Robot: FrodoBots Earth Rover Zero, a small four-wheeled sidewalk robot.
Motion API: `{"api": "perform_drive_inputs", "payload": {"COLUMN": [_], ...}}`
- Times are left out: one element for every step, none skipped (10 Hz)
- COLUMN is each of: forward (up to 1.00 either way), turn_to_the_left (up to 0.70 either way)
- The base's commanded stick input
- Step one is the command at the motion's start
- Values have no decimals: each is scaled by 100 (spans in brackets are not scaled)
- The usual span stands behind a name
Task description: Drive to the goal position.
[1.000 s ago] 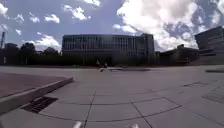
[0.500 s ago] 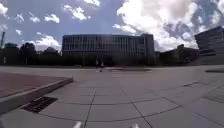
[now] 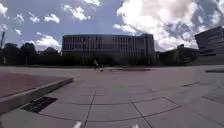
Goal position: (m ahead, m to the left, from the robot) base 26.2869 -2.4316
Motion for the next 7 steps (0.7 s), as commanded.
{"api": "perform_drive_inputs", "payload": {"forward": [5,6,6,6,5,5,6], "turn_to_the_left": [0,0,0,0,0,0,0]}}
